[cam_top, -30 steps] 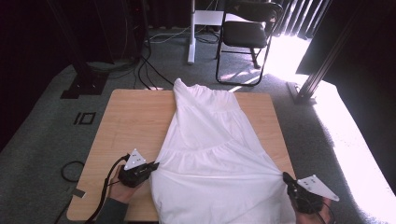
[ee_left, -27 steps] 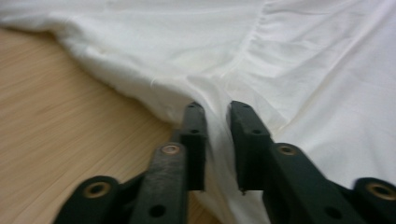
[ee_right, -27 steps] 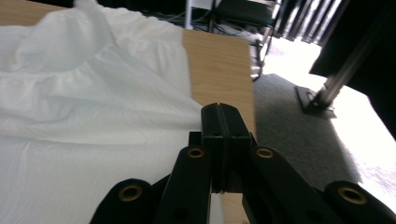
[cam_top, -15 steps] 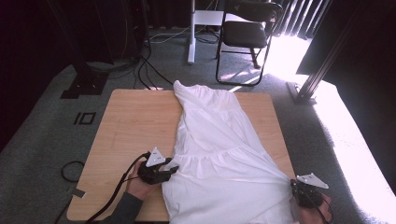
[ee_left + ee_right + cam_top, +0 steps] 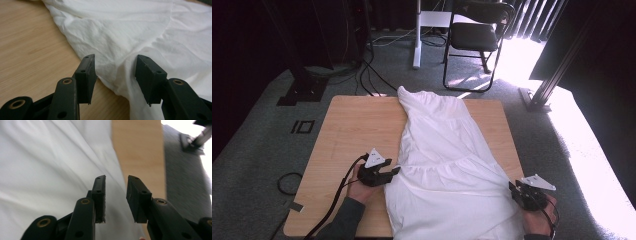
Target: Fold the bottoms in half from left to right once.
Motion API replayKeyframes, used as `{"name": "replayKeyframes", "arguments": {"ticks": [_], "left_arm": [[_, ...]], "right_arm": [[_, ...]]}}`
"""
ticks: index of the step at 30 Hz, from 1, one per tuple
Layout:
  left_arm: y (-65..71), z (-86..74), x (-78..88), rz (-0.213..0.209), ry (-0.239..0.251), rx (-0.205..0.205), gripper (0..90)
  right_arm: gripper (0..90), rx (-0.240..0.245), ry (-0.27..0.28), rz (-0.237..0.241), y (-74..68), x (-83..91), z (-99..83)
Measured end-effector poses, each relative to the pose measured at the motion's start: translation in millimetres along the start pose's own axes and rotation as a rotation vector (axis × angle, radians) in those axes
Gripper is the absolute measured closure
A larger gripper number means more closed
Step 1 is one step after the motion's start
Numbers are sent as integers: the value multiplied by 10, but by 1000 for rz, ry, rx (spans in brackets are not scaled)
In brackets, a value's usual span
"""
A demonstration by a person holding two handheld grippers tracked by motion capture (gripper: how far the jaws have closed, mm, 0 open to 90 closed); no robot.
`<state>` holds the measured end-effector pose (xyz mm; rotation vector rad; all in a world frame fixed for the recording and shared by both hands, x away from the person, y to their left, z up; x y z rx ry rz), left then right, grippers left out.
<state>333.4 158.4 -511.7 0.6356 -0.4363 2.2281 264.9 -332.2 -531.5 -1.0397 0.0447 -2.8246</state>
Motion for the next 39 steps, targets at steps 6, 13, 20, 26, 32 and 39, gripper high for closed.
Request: {"name": "replayKeyframes", "arguments": {"ticks": [6,13,20,26,32,39], "left_arm": [[-83,71,17,31,10,2,516],[-56,83,-55,21,-15,-19,516],[-18,68,-118,9,-37,-38,516],[3,58,-158,4,-41,-41,516],[20,55,-187,-2,-45,-44,516],[49,36,-283,-17,-54,-38,511]], "right_arm": [[660,47,38,138,-311,-214,408],[628,120,25,230,-688,-687,803],[530,64,-23,281,-782,-1155,1054],[515,72,-88,288,-875,-1439,1147],[580,59,-143,299,-884,-1610,1127],[900,108,-89,313,-930,-1479,1178]]}}
Point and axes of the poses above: each handheld gripper's, and its own axes: x roughly backward along the jaws, z roughly out of its top, y roughly to its right, the point moved 1 cm from there along -x, roughly forward along the jaws, and after that the axes turned 10 degrees about -x, right-handed, at the moved point
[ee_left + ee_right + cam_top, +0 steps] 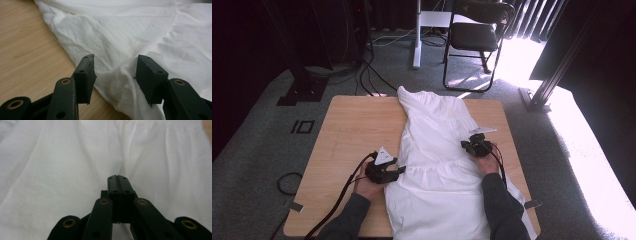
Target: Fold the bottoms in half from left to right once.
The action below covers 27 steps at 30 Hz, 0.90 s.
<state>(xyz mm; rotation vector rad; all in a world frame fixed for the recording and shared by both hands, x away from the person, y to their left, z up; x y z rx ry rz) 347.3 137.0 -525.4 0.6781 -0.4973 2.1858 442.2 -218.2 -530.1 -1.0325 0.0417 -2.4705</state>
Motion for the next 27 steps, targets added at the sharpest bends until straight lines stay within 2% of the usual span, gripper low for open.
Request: {"name": "replayKeyframes", "arguments": {"ticks": [7,10,13,14,15,17,19,21,22,24,27], "left_arm": [[60,12,-137,-27,-2,6,500],[94,14,-171,-48,-1,7,496],[141,-5,-220,-75,-13,10,489],[162,-15,-244,-80,-17,3,488],[185,-23,-265,-86,-24,3,488],[221,-36,-308,-96,-30,0,488],[249,-47,-347,-101,-44,-7,488],[272,-57,-380,-109,-54,-8,488],[275,-59,-386,-112,-57,-7,488],[278,-63,-395,-116,-61,-6,488],[286,-67,-402,-116,-68,-12,488]], "right_arm": [[900,-4,135,-39,94,346,211],[900,-4,191,-83,157,492,311],[900,-19,287,-135,228,705,410],[900,-11,301,-157,242,740,422],[900,2,303,-197,266,758,430],[900,-6,269,-252,371,709,410],[900,-17,198,-311,503,545,314],[900,-28,137,-337,594,389,206],[900,-31,102,-348,643,282,127],[900,-46,67,-351,690,161,36],[900,-71,52,-345,723,45,-45]]}}
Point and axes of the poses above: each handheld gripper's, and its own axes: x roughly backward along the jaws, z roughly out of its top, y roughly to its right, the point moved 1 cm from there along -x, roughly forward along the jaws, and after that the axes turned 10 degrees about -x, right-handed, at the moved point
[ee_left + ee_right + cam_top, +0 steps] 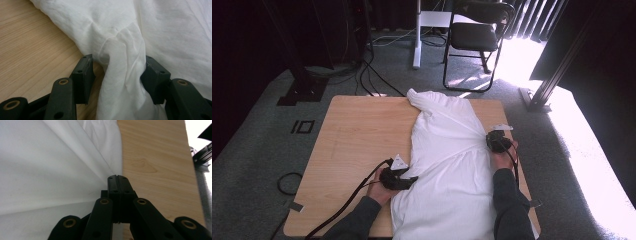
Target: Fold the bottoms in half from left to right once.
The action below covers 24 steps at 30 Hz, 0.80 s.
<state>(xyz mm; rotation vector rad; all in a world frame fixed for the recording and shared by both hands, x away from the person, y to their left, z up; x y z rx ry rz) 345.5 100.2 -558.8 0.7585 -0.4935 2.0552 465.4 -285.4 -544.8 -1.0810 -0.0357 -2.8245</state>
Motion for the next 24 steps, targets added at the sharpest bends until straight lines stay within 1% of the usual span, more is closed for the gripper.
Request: {"name": "replayKeyframes", "arguments": {"ticks": [1,3,5,6,7,8,9,10,12,15,16,17,18,19,20,21,22,24], "left_arm": [[5,-1,-6,2,-2,-4,488],[15,0,-17,2,-6,-6,488],[23,3,-25,5,-4,-6,488],[27,4,-25,6,-6,-8,488],[28,5,-24,8,-8,-12,488],[29,6,-24,8,-9,-13,488],[29,5,-24,7,-9,-14,488],[27,5,-25,6,-9,-14,488],[27,5,-25,6,-9,-15,487],[33,6,-27,10,-10,-16,488],[33,6,-28,10,-10,-16,487],[34,6,-29,11,-9,-17,487],[35,6,-29,12,-9,-16,487],[36,6,-29,12,-9,-16,487],[36,6,-29,12,-9,-16,487],[36,5,-29,12,-10,-16,487],[35,5,-28,11,-10,-17,487],[28,6,-29,7,-9,-16,485]], "right_arm": [[900,-7,-4,5,-6,-22,-11],[892,-4,-13,-2,-23,-52,-29],[810,5,-34,0,-38,-91,-48],[754,4,-40,-6,-39,-101,-54],[706,-5,-45,0,-31,-110,-59],[655,-28,-38,9,-17,-104,-58],[611,-60,-18,15,0,-84,-51],[576,-108,7,42,29,-52,-33],[525,-142,38,71,53,-5,-5],[452,-148,82,109,40,57,36],[431,-141,85,134,24,61,43],[390,-128,73,134,6,42,41],[361,-111,48,117,-15,5,31],[308,-100,8,100,-27,-55,14],[299,-89,-30,54,-35,-112,-8],[300,-70,-38,6,-38,-139,-25],[294,-73,-46,-18,-40,-164,-41],[300,-99,-48,-15,-19,-177,-45]]}}
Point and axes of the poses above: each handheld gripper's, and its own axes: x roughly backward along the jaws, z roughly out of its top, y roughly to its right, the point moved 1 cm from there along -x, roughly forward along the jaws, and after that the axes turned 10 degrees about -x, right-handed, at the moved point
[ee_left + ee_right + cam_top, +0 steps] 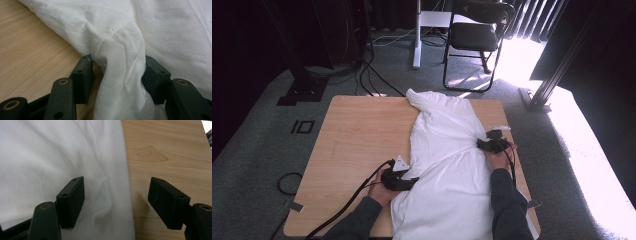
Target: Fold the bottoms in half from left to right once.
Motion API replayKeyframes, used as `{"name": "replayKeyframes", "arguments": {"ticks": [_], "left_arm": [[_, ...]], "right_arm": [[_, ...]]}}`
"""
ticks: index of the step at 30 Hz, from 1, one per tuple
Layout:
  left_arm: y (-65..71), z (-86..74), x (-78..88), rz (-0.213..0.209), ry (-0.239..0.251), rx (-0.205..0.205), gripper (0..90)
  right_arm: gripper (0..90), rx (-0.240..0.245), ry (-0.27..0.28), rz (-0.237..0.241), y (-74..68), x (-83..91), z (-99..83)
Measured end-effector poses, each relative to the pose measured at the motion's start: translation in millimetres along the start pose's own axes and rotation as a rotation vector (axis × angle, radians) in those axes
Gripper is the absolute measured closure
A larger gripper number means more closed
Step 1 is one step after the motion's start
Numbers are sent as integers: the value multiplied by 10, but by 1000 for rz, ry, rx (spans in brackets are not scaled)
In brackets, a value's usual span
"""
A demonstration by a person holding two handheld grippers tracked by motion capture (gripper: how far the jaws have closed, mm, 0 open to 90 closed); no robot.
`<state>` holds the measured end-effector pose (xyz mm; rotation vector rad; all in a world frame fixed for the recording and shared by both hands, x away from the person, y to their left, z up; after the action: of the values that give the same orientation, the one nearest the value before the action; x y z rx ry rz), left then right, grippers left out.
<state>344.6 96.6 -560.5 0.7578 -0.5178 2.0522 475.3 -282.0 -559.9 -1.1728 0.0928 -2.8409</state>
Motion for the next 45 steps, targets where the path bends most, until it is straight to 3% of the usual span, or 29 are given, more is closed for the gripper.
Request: {"name": "replayKeyframes", "arguments": {"ticks": [5,7,8,11,16,18,24,30,32,34,37,41,44,45], "left_arm": [[-10,4,5,0,3,4,480],[-18,7,12,0,9,2,478],[-24,10,18,-1,10,4,478],[-92,36,50,-8,36,36,474],[-322,136,81,22,95,118,456],[-464,174,44,31,113,180,415],[-776,340,-177,75,122,259,342],[-1047,430,-159,138,173,354,384],[-1096,459,-203,124,164,375,384],[-1103,491,-290,113,159,386,393],[-1062,526,-441,107,101,371,385],[-1041,458,-568,98,66,387,394],[-1002,472,-587,73,64,370,474],[-981,468,-589,80,52,335,563]], "right_arm": [[383,-56,-17,41,42,-3,4],[436,-48,-16,47,35,1,4],[505,-42,-17,52,24,8,6],[668,-15,-18,79,-5,18,6],[873,-39,-13,101,-30,13,0],[884,-42,-14,106,-35,12,0],[885,-63,-15,117,-25,12,-2],[883,-67,-9,116,-24,15,-13],[883,-63,-9,115,-25,14,-12],[883,-68,-5,110,-34,16,-18],[884,-70,3,106,-49,21,-34],[884,-75,8,105,-51,22,-41],[884,-76,9,107,-70,31,-55],[884,-77,10,110,-80,36,-63]]}}
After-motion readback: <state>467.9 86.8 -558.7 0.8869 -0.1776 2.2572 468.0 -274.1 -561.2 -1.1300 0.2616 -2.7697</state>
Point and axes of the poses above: each handheld gripper's, and its own axes: x roughly backward along the jaws, z roughly out of its top, y roughly to its right, the point moved 1 cm from there along -x, roughly forward along the jaws, and after that the axes turned 10 degrees about -x, right-handed, at the moved point
